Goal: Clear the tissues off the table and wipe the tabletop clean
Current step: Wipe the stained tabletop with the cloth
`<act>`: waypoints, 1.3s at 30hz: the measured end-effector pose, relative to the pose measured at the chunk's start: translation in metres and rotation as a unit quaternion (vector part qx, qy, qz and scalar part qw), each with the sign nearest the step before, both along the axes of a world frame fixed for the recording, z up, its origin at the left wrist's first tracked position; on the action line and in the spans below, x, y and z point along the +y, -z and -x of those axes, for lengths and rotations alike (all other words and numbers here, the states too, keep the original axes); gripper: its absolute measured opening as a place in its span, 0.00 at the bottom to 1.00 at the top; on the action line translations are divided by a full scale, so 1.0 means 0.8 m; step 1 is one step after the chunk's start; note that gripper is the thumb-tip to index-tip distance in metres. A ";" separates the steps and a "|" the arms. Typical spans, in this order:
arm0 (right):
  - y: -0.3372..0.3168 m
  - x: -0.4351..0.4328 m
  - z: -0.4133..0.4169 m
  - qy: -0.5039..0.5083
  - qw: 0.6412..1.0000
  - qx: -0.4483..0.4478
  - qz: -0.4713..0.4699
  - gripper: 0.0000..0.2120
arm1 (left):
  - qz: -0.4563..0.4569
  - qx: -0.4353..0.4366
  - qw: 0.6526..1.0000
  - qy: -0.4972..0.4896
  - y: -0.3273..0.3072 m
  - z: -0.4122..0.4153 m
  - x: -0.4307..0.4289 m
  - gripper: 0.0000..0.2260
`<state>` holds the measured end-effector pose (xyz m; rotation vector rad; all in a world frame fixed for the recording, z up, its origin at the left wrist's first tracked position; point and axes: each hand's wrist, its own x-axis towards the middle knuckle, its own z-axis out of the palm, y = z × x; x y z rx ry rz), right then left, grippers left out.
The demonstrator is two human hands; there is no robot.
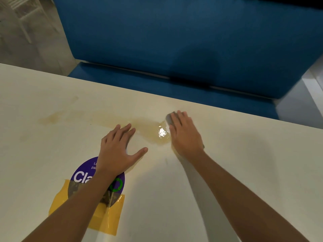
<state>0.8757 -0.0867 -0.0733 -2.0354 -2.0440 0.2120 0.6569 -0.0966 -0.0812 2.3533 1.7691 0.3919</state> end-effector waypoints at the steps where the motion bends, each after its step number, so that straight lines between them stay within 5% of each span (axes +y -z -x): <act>1: 0.001 -0.010 0.007 -0.032 0.999 0.000 0.003 0.23 | 0.001 -0.001 1.000 0.000 0.000 0.000 0.000 0.38; 7: 0.003 -0.048 -0.034 -0.141 0.990 -0.020 -0.007 0.21 | 0.012 -0.001 1.000 -0.003 -0.001 -0.001 0.000 0.38; 12: 0.000 -0.018 -0.075 0.040 0.997 0.063 -0.026 0.21 | 0.019 0.000 1.000 -0.001 -0.002 -0.001 0.000 0.41; 17: 0.002 0.046 -0.042 0.104 0.995 0.007 -0.003 0.22 | 0.022 0.001 1.000 -0.003 -0.002 -0.001 0.000 0.40; 24: -0.004 0.031 0.035 -0.062 0.998 0.015 0.015 0.22 | 0.026 0.006 1.000 0.000 -0.001 0.001 0.000 0.40; 30: -0.008 -0.023 -0.024 -0.133 0.989 0.061 0.014 0.24 | 0.031 -0.001 1.000 0.000 -0.001 0.001 0.000 0.41; 39: 0.002 0.034 -0.031 0.135 0.991 0.004 -0.022 0.20 | 0.030 -0.008 0.999 -0.009 -0.002 0.000 -0.001 0.39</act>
